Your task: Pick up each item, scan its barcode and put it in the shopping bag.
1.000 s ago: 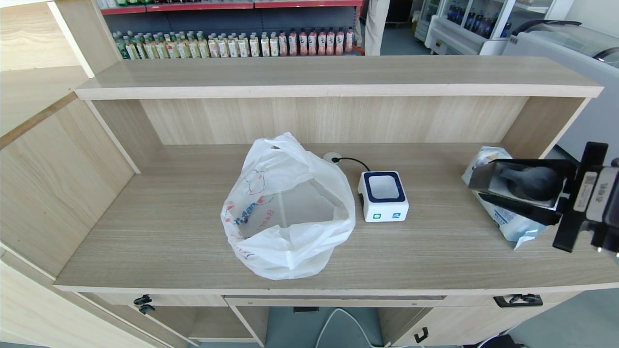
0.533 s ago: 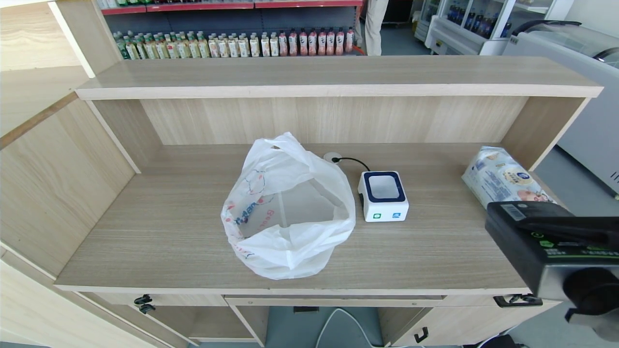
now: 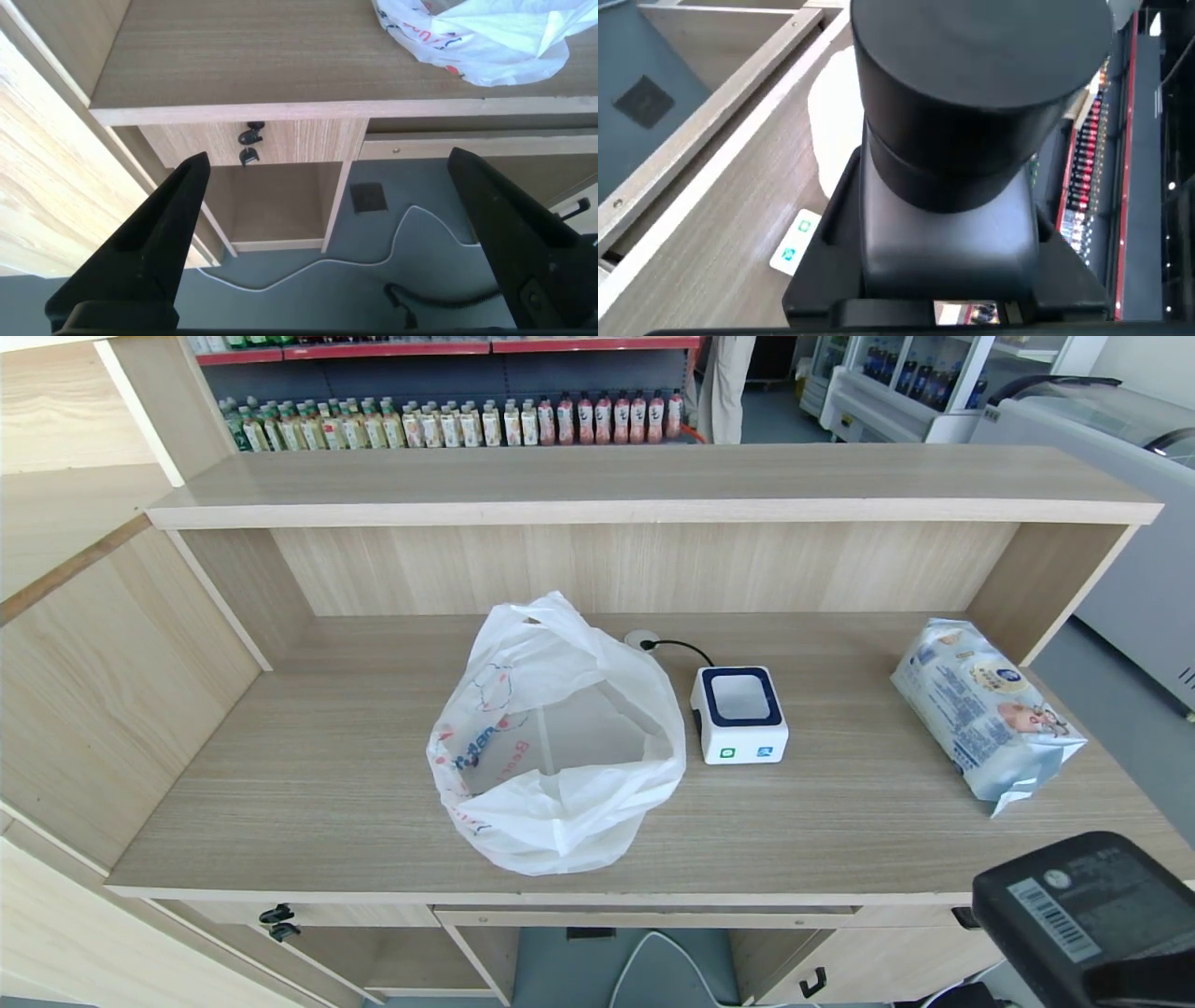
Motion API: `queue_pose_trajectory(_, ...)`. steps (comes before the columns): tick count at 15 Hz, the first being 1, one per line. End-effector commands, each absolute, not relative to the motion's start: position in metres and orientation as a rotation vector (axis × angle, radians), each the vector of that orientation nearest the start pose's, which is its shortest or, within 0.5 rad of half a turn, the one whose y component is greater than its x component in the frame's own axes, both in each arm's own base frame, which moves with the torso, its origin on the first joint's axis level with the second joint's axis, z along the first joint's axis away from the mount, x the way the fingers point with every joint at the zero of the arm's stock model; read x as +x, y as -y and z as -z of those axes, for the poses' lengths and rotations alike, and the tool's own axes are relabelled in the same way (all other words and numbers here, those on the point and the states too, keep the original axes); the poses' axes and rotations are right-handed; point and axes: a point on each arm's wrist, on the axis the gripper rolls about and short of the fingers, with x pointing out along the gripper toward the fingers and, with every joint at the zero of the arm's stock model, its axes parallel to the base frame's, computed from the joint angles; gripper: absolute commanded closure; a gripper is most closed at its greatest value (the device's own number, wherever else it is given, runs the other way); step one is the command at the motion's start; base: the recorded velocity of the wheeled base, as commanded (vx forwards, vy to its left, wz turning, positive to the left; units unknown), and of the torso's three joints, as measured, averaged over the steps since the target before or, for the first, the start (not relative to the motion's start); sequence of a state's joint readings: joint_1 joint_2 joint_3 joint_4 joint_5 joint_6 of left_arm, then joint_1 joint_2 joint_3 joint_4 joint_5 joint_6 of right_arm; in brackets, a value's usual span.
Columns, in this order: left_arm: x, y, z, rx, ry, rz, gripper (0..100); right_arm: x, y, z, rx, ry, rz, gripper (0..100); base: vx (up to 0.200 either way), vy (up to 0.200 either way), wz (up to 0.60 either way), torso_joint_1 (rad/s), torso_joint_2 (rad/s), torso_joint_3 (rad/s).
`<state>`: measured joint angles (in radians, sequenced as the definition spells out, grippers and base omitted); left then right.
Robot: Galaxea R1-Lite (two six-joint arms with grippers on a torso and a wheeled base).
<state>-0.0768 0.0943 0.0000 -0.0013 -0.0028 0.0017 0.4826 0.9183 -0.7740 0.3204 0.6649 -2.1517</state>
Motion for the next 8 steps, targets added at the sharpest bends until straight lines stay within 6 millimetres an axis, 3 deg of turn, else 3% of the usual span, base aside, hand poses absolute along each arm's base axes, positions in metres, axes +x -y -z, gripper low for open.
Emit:
queue_pose_trajectory(1,-0.015,-0.001,-0.077,0.005,-0.093,0.08,0,0.084,-0.061,-0.256,-1.841,0.981,-1.125,100,0.0,0.0,0.0,0.0,0.0,0.0)
queue_pose_trajectory(4,-0.015,-0.001,-0.077,0.005,-0.093,0.08,0,0.101,-0.073,-0.279,-1.889,1.083,-1.05,100,0.0,0.0,0.0,0.0,0.0,0.0)
queue_pose_trajectory(8,-0.015,-0.001,-0.077,0.005,-0.093,0.08,0,0.116,-0.085,-0.288,-1.879,1.17,-0.946,100,0.0,0.0,0.0,0.0,0.0,0.0)
